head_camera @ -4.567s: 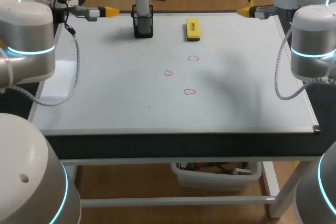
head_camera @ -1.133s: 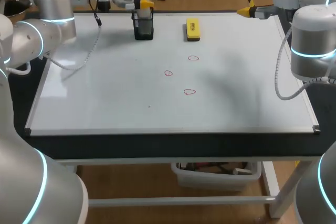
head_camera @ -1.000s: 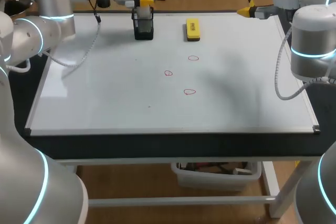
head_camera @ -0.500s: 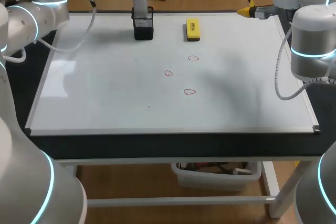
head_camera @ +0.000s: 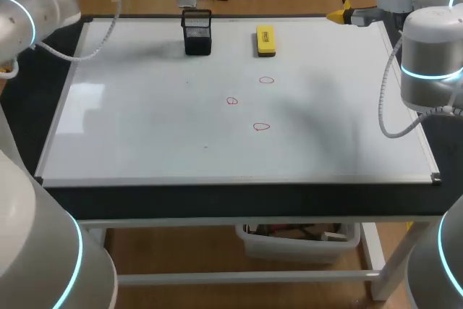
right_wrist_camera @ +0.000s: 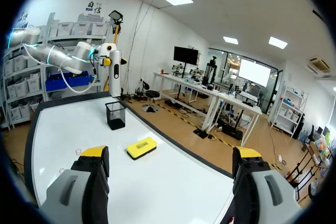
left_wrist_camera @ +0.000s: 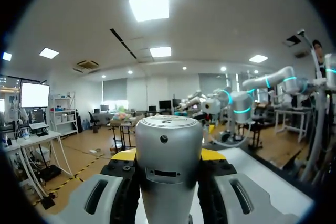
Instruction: Pick up the inspection probe, press it on each red-marked spot on the whiteboard one by one, put down the probe, pick up the eraser, and wipe off all the red marks.
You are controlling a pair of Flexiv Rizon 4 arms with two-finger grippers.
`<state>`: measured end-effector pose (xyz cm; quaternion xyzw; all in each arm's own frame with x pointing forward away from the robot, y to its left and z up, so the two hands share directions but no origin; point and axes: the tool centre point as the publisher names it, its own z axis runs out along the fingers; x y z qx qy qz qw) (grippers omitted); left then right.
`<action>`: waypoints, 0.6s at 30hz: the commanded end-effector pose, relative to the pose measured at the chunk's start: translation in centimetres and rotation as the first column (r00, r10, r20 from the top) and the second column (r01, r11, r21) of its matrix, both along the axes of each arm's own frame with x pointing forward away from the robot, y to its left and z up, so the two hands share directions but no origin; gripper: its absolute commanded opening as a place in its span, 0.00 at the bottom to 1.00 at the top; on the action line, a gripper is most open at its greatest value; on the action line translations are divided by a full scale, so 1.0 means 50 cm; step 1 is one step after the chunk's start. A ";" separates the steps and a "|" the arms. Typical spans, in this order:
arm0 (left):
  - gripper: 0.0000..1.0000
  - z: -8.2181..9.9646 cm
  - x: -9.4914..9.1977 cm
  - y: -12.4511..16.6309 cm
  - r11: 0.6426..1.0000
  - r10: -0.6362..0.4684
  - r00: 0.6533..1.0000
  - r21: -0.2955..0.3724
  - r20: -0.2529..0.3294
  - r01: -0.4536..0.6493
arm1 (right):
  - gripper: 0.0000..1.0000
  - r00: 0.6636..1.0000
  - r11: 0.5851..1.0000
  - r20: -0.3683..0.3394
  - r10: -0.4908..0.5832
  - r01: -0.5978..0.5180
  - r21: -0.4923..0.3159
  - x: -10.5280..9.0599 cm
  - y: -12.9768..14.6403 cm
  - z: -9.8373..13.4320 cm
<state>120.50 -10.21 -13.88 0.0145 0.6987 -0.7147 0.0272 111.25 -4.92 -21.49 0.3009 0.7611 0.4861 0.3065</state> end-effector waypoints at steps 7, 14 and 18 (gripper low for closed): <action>0.00 0.021 -0.093 0.102 0.969 0.242 0.970 0.047 0.015 -0.242 | 1.00 1.000 1.000 0.001 0.001 -0.001 0.001 0.001 -0.001 -0.001; 0.00 -0.002 -0.140 0.180 0.946 0.319 0.948 0.062 0.001 -0.318 | 1.00 1.000 1.000 0.001 0.001 -0.001 0.001 0.001 -0.001 -0.001; 0.00 -0.020 -0.162 0.216 0.933 0.357 0.934 0.059 -0.006 -0.356 | 1.00 1.000 1.000 0.001 0.001 -0.001 0.001 0.001 -0.001 -0.001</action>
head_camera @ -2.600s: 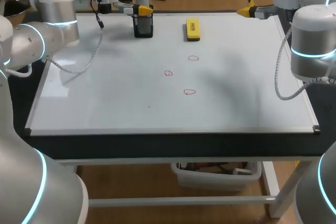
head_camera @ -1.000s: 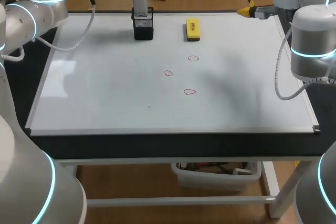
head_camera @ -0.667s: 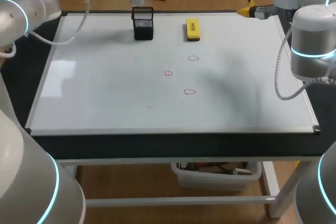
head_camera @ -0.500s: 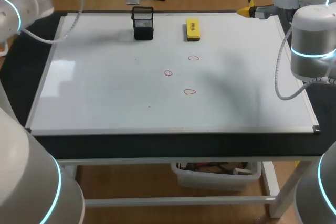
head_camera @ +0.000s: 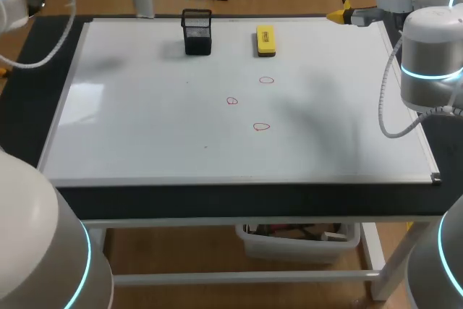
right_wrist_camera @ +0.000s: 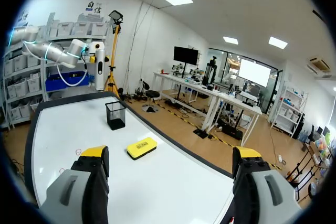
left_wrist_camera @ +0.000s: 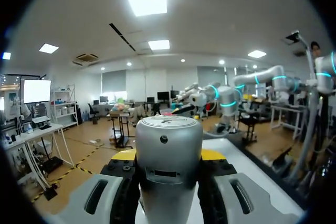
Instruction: Pick up the inspection probe, press it on each red-marked spot on the whiteboard one by one, put down the probe, pick up the eraser, and wipe off all the red marks.
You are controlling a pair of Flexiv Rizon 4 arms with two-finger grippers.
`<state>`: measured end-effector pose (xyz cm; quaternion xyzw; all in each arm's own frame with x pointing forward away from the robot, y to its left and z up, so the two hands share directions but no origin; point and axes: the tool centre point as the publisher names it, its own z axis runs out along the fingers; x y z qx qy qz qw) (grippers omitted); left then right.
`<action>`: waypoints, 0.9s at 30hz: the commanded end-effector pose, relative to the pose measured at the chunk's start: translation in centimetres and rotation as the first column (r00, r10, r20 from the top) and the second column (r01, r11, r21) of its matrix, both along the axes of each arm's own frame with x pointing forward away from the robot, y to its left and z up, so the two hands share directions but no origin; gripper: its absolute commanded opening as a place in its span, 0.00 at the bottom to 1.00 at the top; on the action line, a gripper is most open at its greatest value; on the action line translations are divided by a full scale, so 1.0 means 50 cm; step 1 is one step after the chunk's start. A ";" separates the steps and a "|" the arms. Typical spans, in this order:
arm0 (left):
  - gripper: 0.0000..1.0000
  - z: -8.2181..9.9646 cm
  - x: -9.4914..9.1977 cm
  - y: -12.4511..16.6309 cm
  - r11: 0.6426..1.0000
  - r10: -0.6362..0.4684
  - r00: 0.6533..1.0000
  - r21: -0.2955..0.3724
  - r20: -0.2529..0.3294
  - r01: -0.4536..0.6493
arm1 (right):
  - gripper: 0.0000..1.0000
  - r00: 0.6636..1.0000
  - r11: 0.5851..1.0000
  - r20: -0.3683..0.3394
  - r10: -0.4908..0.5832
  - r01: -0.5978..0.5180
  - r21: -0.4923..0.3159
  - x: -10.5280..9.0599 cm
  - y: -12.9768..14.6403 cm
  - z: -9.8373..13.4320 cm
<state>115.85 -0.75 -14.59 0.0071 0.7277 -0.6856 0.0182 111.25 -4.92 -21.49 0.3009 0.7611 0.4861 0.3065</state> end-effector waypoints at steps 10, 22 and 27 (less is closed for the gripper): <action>0.00 -0.044 -0.112 0.067 0.911 0.413 0.911 -0.021 0.006 -0.413 | 1.00 1.000 1.000 0.001 0.001 -0.001 0.001 0.001 -0.001 -0.001; 0.00 -0.057 -0.130 0.073 0.906 0.423 0.906 -0.022 0.006 -0.422 | 1.00 1.000 1.000 0.001 0.001 -0.001 0.001 0.001 -0.001 -0.001; 0.00 -0.057 -0.130 0.073 0.906 0.423 0.906 -0.022 0.006 -0.422 | 1.00 0.999 0.999 -0.031 0.024 -0.025 -0.025 0.007 -0.008 -0.009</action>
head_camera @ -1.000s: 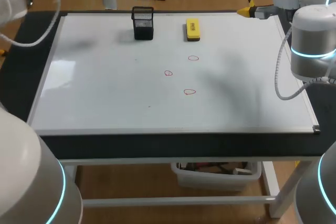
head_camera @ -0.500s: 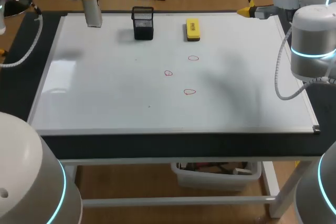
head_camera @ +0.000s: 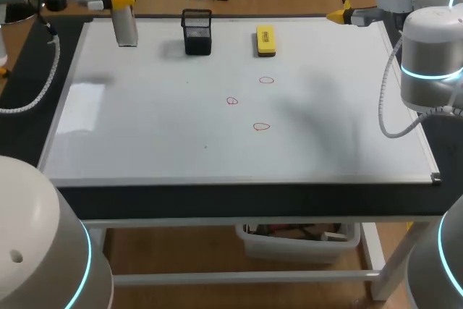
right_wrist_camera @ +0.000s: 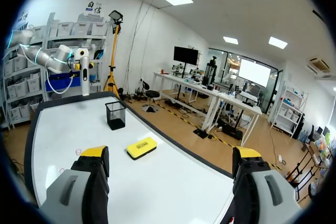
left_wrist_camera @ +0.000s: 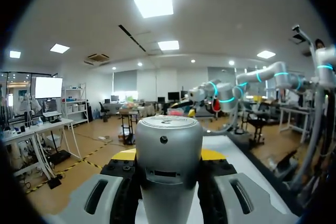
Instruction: Pick up the inspection probe, press it on each red-marked spot on the whiteboard one by one, put down the probe, pick up the eraser, and wipe off all the red marks.
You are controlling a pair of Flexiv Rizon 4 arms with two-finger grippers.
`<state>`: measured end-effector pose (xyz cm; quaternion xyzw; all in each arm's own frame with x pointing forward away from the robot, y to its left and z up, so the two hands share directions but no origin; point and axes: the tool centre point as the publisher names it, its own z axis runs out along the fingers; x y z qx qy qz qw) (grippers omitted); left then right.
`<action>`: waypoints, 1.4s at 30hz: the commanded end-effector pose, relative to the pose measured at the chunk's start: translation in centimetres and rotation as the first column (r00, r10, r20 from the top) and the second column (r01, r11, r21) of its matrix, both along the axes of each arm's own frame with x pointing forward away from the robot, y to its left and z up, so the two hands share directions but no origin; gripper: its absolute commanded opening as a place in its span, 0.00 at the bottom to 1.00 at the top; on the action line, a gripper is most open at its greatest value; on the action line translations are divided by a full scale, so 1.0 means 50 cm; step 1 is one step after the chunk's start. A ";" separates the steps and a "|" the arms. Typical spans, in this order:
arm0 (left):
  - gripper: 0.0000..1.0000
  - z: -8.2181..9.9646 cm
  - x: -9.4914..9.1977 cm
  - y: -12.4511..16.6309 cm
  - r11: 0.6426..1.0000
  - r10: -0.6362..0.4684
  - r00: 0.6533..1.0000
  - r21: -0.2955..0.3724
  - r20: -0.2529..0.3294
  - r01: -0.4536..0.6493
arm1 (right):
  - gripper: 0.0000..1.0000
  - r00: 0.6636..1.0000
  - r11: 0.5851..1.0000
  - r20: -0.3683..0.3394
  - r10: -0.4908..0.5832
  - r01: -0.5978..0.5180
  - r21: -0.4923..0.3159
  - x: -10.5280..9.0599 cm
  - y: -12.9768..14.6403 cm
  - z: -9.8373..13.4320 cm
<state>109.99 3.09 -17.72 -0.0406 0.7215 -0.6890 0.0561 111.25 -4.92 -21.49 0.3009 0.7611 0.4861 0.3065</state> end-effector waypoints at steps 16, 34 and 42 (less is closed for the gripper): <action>0.00 0.006 -0.013 -0.004 0.951 0.310 0.951 -0.004 0.018 -0.310 | 1.00 0.679 0.552 -0.541 0.497 -0.728 -0.407 0.144 0.043 -0.091; 0.00 0.006 -0.013 -0.004 0.951 0.310 0.951 -0.004 0.018 -0.310 | 1.00 0.649 0.486 -0.557 0.518 -0.759 -0.433 0.177 0.092 -0.106; 0.00 0.006 -0.013 -0.004 0.951 0.310 0.951 -0.004 0.018 -0.310 | 1.00 0.649 0.486 -0.557 0.518 -0.759 -0.433 0.177 0.092 -0.106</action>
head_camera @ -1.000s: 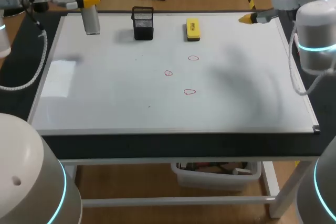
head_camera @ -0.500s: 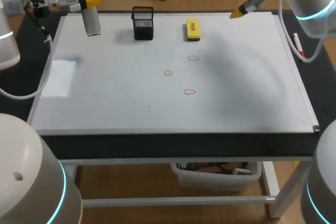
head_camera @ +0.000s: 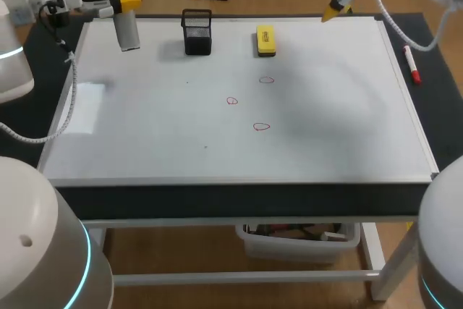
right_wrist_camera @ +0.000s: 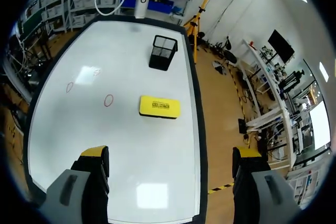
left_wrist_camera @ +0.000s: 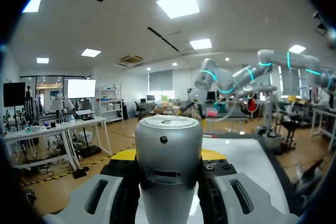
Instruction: Pick up the inspection probe, press it on each red-marked spot on the whiteboard one by one, put down the probe, pick up the eraser, and wipe off all the red marks.
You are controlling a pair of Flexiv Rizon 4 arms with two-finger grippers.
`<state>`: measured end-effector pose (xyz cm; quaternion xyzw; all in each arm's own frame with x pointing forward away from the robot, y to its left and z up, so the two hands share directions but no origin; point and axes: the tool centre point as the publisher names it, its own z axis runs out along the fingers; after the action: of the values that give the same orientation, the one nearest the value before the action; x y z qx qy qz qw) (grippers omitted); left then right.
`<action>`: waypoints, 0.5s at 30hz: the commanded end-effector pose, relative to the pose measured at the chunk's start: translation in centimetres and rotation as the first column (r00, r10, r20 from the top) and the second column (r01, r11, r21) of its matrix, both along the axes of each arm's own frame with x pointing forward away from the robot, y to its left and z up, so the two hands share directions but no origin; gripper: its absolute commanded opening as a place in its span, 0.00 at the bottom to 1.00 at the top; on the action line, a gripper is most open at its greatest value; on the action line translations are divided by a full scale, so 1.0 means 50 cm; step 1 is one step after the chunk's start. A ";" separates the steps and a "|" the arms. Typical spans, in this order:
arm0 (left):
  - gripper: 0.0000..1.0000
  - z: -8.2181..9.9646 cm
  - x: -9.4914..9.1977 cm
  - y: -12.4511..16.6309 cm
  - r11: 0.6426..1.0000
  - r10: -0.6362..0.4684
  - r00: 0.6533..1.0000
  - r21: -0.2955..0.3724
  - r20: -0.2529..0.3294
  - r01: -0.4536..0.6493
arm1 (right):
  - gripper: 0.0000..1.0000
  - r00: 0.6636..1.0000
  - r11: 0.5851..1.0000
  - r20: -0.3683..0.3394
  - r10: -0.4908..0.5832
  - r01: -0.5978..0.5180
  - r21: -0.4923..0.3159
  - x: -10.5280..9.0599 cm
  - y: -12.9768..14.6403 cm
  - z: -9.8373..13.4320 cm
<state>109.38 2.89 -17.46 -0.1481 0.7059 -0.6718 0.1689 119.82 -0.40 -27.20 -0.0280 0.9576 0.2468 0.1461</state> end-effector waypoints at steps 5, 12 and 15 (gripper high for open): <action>0.00 0.001 -0.001 0.000 1.000 0.000 1.000 -0.002 0.003 0.000 | 1.00 0.939 0.950 -0.226 0.258 -0.289 -0.119 0.022 0.018 0.000; 0.00 0.001 -0.001 0.000 1.000 0.000 1.000 -0.002 0.003 0.000 | 1.00 0.837 0.835 -0.299 0.459 -0.521 -0.176 0.042 0.051 -0.018; 0.00 0.001 -0.001 0.000 1.000 0.000 1.000 -0.002 0.003 0.000 | 1.00 0.796 0.780 -0.308 0.521 -0.590 -0.207 0.048 0.064 -0.026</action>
<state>109.35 2.89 -17.44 -0.1483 0.7059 -0.6717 0.1691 121.23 2.39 -28.17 -0.2122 0.9508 0.1923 0.1181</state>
